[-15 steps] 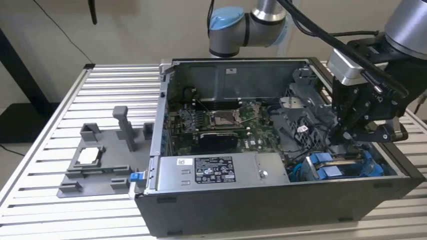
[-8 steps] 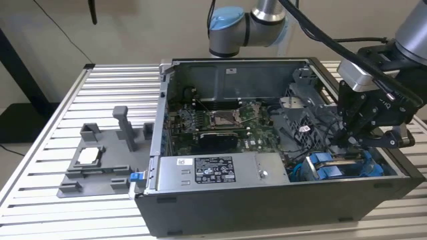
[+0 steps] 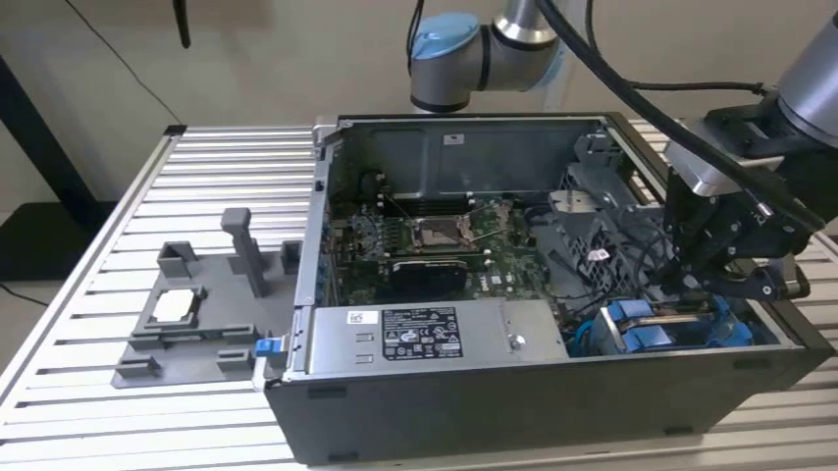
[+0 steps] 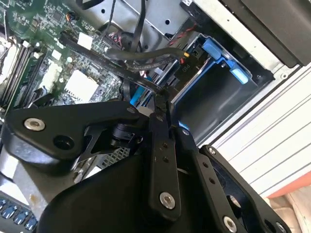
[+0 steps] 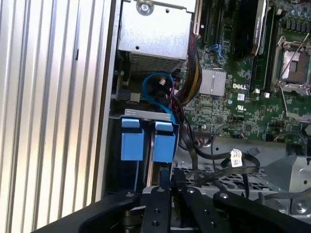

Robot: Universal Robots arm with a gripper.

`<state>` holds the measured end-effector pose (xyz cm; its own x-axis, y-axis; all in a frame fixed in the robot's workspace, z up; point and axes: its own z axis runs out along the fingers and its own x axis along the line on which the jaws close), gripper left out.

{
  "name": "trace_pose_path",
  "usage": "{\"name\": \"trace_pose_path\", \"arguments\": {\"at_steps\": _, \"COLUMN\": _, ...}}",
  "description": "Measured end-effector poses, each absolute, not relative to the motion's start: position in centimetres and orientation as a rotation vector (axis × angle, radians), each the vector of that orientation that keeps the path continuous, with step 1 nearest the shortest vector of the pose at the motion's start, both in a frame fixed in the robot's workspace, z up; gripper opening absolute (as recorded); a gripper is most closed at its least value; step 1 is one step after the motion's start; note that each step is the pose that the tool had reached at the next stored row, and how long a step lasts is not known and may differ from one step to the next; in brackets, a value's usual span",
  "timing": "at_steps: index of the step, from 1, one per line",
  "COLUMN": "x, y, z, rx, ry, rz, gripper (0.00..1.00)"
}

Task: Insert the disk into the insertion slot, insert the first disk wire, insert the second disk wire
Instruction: 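Insert the second disk wire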

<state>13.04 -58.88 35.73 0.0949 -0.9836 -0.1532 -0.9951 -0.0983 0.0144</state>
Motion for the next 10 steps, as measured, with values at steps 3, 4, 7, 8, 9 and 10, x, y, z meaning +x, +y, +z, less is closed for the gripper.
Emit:
{"name": "trace_pose_path", "arguments": {"at_steps": 3, "x": 13.06, "y": -58.93, "z": 35.5, "rx": -2.235, "ry": 2.054, "rz": 0.196, "gripper": 0.15}}
{"name": "trace_pose_path", "arguments": {"at_steps": 4, "x": 13.06, "y": -58.96, "z": 35.42, "rx": -2.229, "ry": 2.06, "rz": 0.196, "gripper": 0.15}}
{"name": "trace_pose_path", "arguments": {"at_steps": 7, "x": 13.08, "y": -59.0, "z": 35.25, "rx": -2.211, "ry": 2.077, "rz": 0.195, "gripper": 0.15}}
{"name": "trace_pose_path", "arguments": {"at_steps": 8, "x": 13.09, "y": -59.02, "z": 35.19, "rx": -2.206, "ry": 2.082, "rz": 0.194, "gripper": 0.15}}
{"name": "trace_pose_path", "arguments": {"at_steps": 9, "x": 13.1, "y": -59.04, "z": 35.16, "rx": -2.201, "ry": 2.087, "rz": 0.194, "gripper": 0.15}}
{"name": "trace_pose_path", "arguments": {"at_steps": 10, "x": 13.16, "y": -59.06, "z": 35.12, "rx": -2.199, "ry": 2.089, "rz": 0.194, "gripper": 0.15}}
